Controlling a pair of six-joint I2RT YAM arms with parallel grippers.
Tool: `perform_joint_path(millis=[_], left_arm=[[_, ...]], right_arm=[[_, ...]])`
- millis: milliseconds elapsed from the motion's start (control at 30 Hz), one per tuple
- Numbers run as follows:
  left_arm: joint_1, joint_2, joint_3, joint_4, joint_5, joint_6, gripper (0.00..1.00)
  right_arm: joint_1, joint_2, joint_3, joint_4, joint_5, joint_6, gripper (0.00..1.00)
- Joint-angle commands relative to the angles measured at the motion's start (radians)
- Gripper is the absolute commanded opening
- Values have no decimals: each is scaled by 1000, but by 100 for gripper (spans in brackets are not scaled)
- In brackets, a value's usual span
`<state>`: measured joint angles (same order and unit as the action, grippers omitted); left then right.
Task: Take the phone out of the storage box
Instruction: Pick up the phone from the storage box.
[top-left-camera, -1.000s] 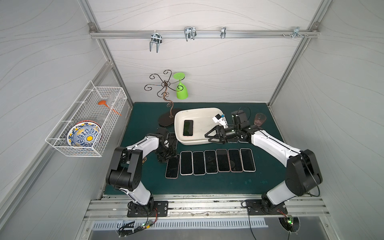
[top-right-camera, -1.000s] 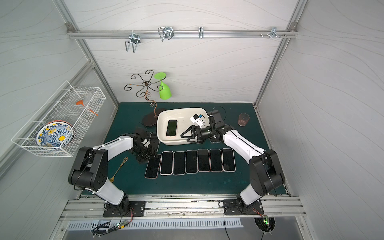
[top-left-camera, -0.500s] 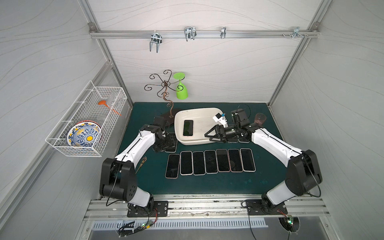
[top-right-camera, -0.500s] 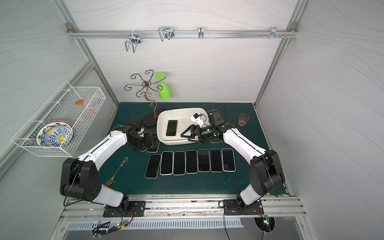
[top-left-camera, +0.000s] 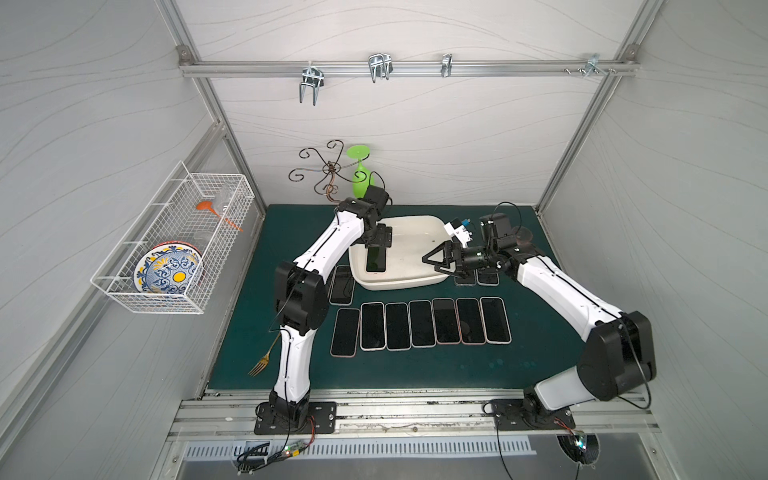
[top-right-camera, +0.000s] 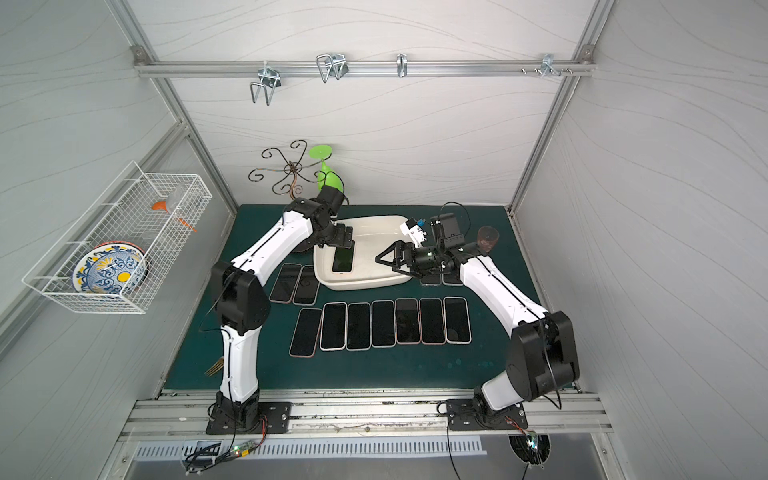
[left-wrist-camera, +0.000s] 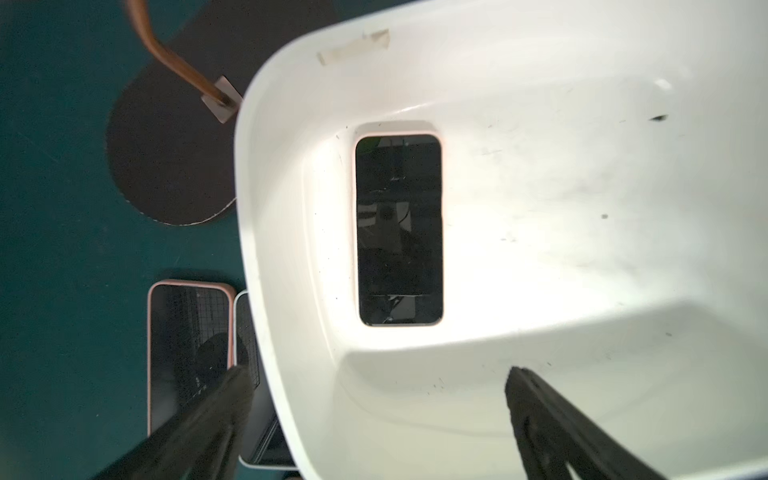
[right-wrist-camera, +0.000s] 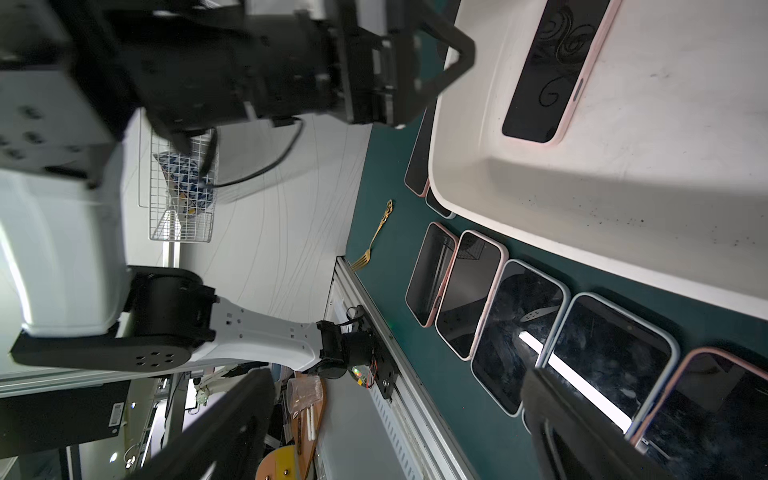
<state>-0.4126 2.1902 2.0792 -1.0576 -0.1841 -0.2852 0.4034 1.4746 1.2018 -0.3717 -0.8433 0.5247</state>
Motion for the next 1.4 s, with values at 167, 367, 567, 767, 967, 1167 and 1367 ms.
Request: perform_joint_path(millis=[167,367,567,767,967,1167,1367], left_arm=[[-11,137,121,-10,14,-10,100],[-11,203,122,26,47,-14,100],[-10,262,144,56,72,-18,100],[-11,318,172,42,56,-26,100],[-9,380,203,5,44,-35,93],[2,397,226,18,55,-35,58],[4,340,267,5,63,-26,45]], right_arm=[[-2,-24,-27,3,-25,-21,98],[0,-22,-55,33,-44,-11,99],[2,-29,-65,43,-53,-14,98],[2,-30,-73,52,-61,-17,98],[2,-20,-79,63,-66,-13,98],[3,-15,-85,66,-69,-12,98],[3,6,-104,93,-63,-12,98]])
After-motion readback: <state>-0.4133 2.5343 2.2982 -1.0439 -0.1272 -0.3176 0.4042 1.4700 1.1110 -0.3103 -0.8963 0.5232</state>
